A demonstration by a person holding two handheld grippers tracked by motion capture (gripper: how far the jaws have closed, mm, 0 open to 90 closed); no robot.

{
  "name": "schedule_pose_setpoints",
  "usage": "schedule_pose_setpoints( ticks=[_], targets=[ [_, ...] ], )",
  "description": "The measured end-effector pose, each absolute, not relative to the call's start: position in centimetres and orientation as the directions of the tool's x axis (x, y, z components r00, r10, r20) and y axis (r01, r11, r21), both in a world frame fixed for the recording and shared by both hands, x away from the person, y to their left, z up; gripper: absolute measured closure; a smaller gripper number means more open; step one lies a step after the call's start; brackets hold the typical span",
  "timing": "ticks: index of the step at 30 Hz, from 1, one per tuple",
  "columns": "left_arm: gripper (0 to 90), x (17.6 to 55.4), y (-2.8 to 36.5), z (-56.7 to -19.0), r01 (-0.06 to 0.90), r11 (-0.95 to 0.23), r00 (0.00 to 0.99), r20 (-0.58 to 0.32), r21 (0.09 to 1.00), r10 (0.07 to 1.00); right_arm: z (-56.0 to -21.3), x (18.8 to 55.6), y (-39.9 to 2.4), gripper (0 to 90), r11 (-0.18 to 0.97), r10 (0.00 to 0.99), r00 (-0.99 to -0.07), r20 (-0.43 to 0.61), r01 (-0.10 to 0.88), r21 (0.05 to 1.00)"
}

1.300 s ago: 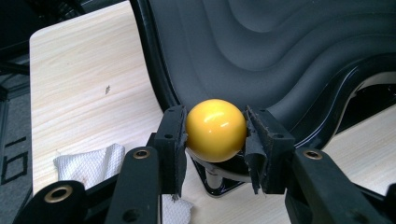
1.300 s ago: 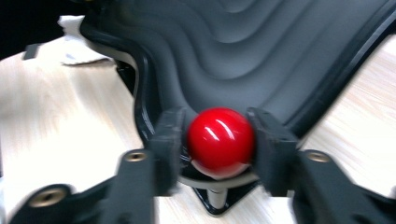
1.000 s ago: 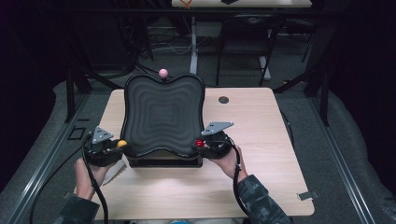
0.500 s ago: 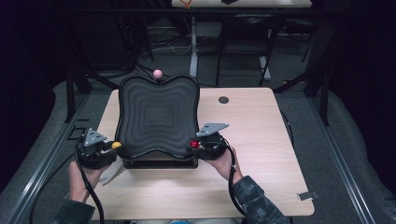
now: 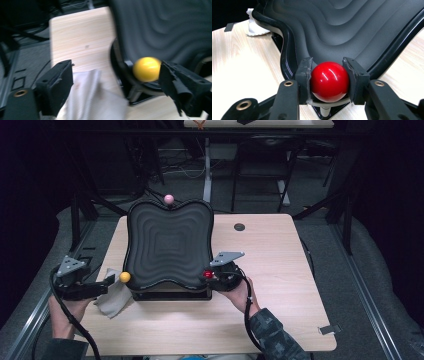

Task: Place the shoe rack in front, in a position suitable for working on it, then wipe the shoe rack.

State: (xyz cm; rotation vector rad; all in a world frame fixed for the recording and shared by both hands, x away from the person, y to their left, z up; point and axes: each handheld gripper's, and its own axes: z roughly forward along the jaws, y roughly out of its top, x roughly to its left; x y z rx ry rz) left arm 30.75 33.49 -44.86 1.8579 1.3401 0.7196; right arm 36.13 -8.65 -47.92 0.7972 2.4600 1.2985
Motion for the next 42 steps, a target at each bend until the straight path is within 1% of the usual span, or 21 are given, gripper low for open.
schedule_pose_setpoints(
  ticks=[1,4,6,9,11,13,18,23,29,38,42],
  targets=[
    [8.2,30.9,34.0,-45.3,0.562,-0.194,0.292,0.026,0.804,0.956,-47.9,36.1,-8.6,60.1,0.454,0.571,-0.82,0.036,0.351,0.819],
    [6.5,31.6,35.0,-46.8,0.602,-0.187,0.268,0.024,0.776,0.963,-47.9,36.1,-8.6,60.1,0.455,0.571,-0.82,0.035,0.352,0.818],
    [6.7,32.1,35.4,-47.7,0.623,-0.196,0.256,0.04,0.757,0.966,-47.9,36.1,-8.6,60.1,0.455,0.571,-0.82,0.035,0.352,0.818],
    [9.4,32.8,35.7,-48.9,0.627,-0.191,0.252,0.036,0.755,0.967,-47.9,36.1,-8.6,60.1,0.455,0.57,-0.821,0.035,0.351,0.818],
    [11.0,33.3,35.7,-49.6,0.637,-0.199,0.247,0.048,0.745,0.968,-47.9,36.2,-8.7,60.1,0.456,0.57,-0.821,0.034,0.35,0.818],
    [13.1,34.0,35.6,-50.3,0.659,-0.213,0.25,0.057,0.721,0.967,-47.9,36.2,-8.7,60.1,0.455,0.568,-0.822,0.036,0.35,0.819],
    [13.8,35.3,35.7,-52.4,0.712,-0.226,0.257,0.053,0.665,0.965,-47.9,36.2,-8.7,60.1,0.456,0.569,-0.822,0.035,0.35,0.819],
    [14.2,35.6,36.2,-53.2,0.737,-0.198,0.236,0.029,0.646,0.971,-47.9,36.2,-8.6,60.1,0.455,0.569,-0.821,0.036,0.351,0.819],
    [14.1,36.4,36.1,-54.3,0.761,-0.197,0.239,0.016,0.618,0.971,-47.9,36.2,-8.6,60.0,0.455,0.571,-0.82,0.037,0.353,0.817],
    [15.2,37.7,35.5,-55.7,0.792,-0.225,0.255,0.028,0.567,0.967,-47.9,36.2,-8.6,60.1,0.454,0.57,-0.821,0.037,0.352,0.818],
    [17.2,37.8,35.5,-56.0,0.804,-0.235,0.262,0.029,0.547,0.965,-47.9,36.2,-8.7,60.1,0.456,0.566,-0.824,0.035,0.348,0.819]
  ],
)
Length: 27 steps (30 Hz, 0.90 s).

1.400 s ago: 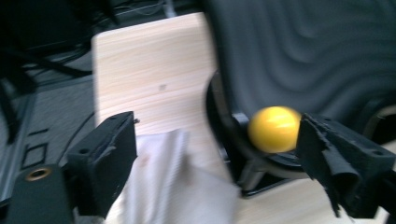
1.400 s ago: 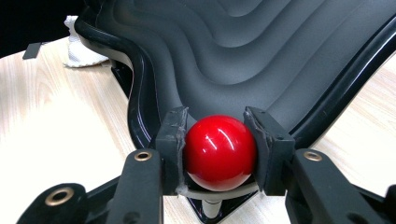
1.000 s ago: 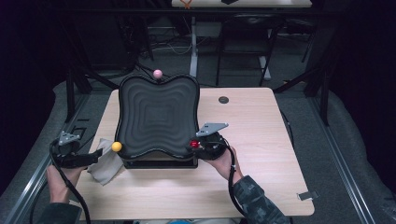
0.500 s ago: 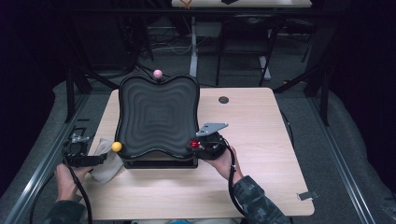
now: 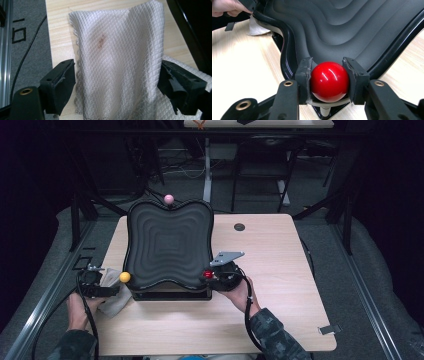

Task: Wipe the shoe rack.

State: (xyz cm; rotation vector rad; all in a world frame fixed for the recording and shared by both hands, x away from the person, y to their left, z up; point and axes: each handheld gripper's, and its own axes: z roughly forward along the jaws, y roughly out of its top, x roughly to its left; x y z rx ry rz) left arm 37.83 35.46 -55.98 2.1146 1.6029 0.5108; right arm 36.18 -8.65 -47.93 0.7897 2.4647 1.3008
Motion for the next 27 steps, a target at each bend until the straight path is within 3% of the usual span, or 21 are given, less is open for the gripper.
schedule_pose_setpoints(
  ticks=[11,27],
  targets=[
    [38.6,38.0,35.0,-56.2,0.824,-0.257,0.285,0.024,0.504,0.958,-48.0,36.1,-8.7,60.1,0.454,0.569,-0.822,0.037,0.351,0.819],
    [80.8,37.8,34.5,-55.7,0.832,-0.237,0.263,0.018,0.501,0.965,-47.9,36.1,-8.6,60.1,0.457,0.575,-0.817,0.03,0.352,0.817]
  ],
)
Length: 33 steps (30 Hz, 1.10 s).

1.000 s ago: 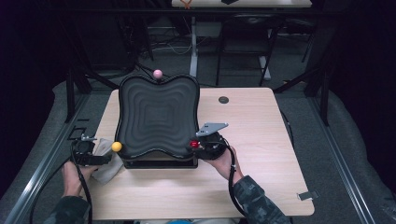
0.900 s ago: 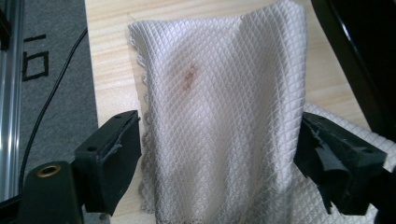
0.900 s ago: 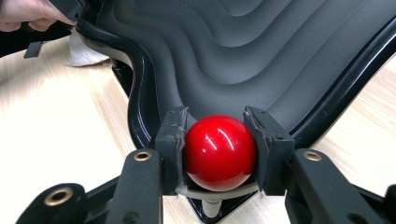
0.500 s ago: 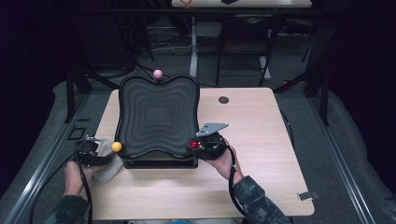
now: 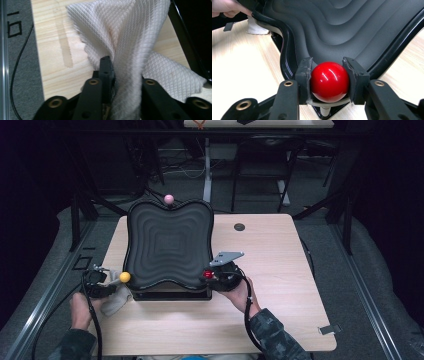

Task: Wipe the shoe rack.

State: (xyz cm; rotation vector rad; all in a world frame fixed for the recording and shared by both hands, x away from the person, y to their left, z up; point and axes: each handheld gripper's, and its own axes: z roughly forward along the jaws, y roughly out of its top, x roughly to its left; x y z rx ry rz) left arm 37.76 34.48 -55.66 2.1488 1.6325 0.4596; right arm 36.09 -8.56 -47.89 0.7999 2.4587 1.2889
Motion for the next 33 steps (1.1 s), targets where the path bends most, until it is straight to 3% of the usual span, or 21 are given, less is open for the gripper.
schedule_pose_setpoints(
  ticks=[33],
  targets=[
    [82.2,36.1,34.0,-48.4,0.719,-0.244,0.289,0.04,0.651,0.957,-47.9,36.0,-8.4,60.1,0.461,0.582,-0.813,0.02,0.35,0.815]
  ],
)
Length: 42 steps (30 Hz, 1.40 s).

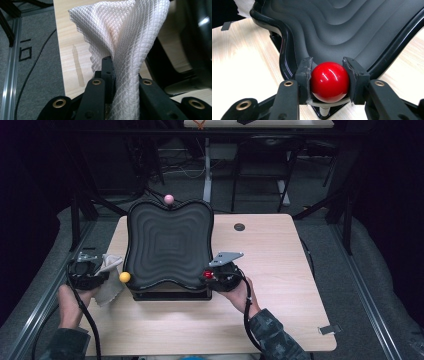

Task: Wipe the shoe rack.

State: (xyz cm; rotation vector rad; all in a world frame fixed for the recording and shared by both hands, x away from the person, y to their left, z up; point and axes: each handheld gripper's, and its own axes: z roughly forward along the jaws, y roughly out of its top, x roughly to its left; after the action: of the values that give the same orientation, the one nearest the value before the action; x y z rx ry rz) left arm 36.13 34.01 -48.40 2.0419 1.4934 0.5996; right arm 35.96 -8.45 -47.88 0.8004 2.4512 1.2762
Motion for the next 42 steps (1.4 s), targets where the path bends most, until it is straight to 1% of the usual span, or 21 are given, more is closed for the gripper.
schedule_pose_setpoints(
  ticks=[4,6,11,29,38,42],
  targets=[
    [82.2,36.0,34.0,-47.6,0.707,-0.244,0.285,0.049,0.664,0.957,-47.8,36.0,-8.4,60.1,0.462,0.584,-0.811,0.023,0.355,0.813],
    [82.1,35.9,34.2,-47.1,0.702,-0.225,0.278,0.031,0.676,0.96,-47.8,36.0,-8.4,60.1,0.463,0.586,-0.81,0.022,0.356,0.812],
    [81.9,36.1,34.0,-45.7,0.682,-0.218,0.277,0.029,0.698,0.96,-47.8,35.9,-8.3,60.0,0.461,0.589,-0.808,0.023,0.359,0.811],
    [82.3,38.2,31.4,-39.2,0.593,-0.285,0.323,0.102,0.753,0.941,-47.8,35.9,-8.3,60.0,0.466,0.592,-0.806,0.014,0.356,0.81],
    [82.3,40.7,28.9,-36.0,0.539,-0.315,0.349,0.133,0.781,0.928,-47.8,35.9,-8.3,60.0,0.469,0.591,-0.807,0.01,0.353,0.81],
    [82.3,42.1,27.7,-35.3,0.531,-0.328,0.363,0.139,0.781,0.921,-47.8,35.9,-8.3,60.0,0.469,0.591,-0.807,0.01,0.353,0.81]
  ],
)
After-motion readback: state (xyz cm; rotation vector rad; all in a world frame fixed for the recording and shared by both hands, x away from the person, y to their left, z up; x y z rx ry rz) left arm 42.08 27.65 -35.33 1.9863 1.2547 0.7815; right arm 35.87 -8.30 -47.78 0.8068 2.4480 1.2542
